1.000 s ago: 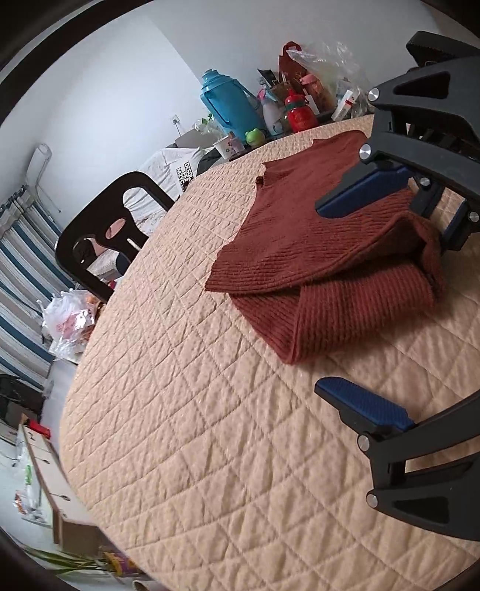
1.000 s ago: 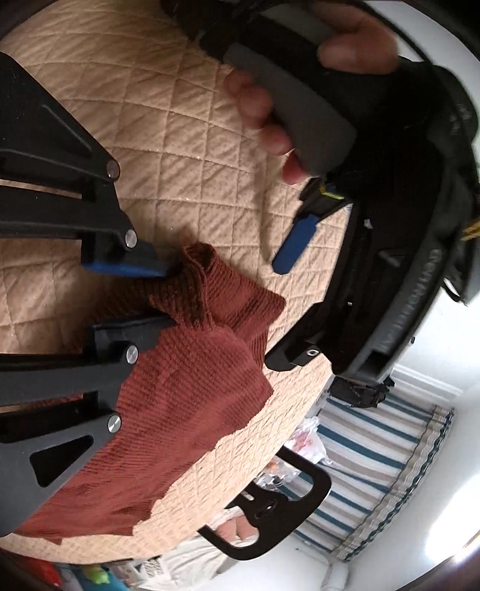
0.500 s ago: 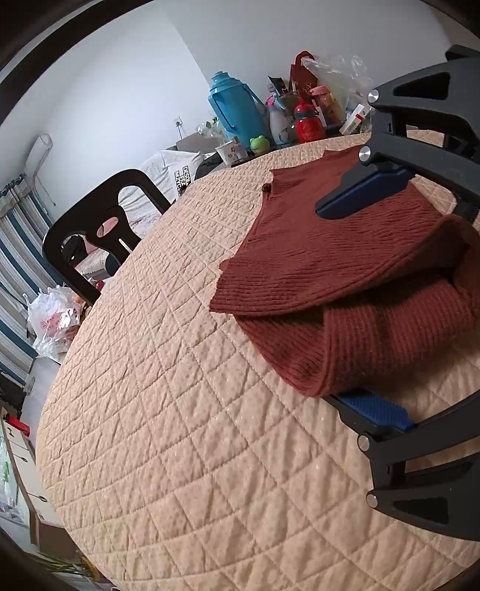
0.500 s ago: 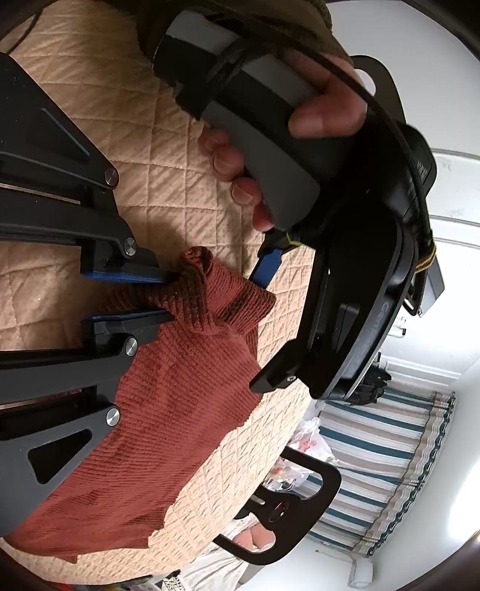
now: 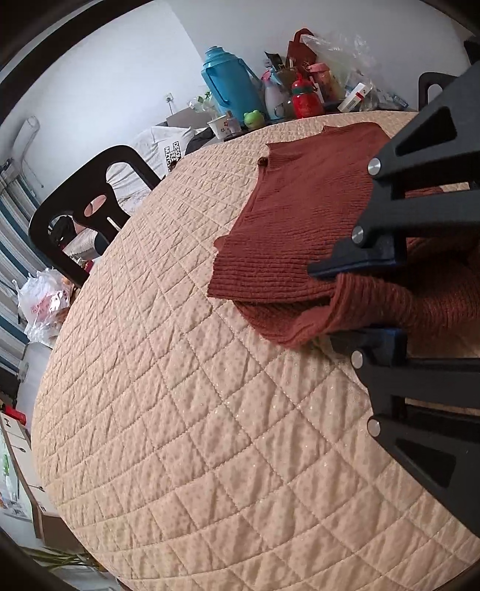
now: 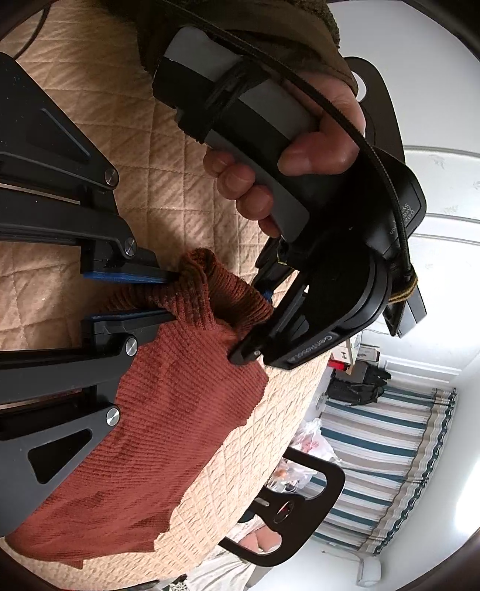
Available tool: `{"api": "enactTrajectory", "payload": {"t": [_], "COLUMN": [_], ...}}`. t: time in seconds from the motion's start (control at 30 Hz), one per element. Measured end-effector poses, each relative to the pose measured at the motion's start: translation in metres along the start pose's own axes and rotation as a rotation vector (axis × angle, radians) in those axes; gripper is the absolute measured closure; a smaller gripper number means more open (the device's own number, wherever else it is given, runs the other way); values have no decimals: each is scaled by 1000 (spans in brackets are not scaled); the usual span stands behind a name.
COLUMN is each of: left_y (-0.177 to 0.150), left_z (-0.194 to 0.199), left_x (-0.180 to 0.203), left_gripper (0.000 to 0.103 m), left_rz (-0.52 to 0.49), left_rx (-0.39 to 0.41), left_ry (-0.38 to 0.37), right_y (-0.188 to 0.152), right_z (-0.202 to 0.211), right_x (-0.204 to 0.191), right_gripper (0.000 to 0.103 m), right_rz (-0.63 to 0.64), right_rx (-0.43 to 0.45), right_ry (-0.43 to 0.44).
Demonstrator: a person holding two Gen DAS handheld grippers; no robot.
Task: Fold small clothes
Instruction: 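Lift the held edge with both grippers and fold it over the sweater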
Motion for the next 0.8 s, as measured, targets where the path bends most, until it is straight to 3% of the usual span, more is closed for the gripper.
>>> {"api": "enactTrajectory", "payload": {"t": [0.17, 0.8], "left_y": [1, 16], "left_z": [3, 30], "left_x": [6, 70], "left_gripper": [87, 88], "left_rz": [-11, -44], "left_rx": [6, 95], "left_ry": [14, -27], "right_y": [0, 3], "right_z": [3, 54], "right_x": [0, 26], "right_gripper": [91, 93], "right_rz": [-5, -130], "right_rx": [10, 117], "right_ry": [1, -2]}}
Point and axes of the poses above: each gripper's, at about its wrist camera, not at the fingertips, and z roughly against the way its jaws point, x to its right, y to its top, the point moved 4 cm from there along -z, roughly the way its jaws point, and after that the axes turned 8 degrees about -z, right-handed, at the moved point
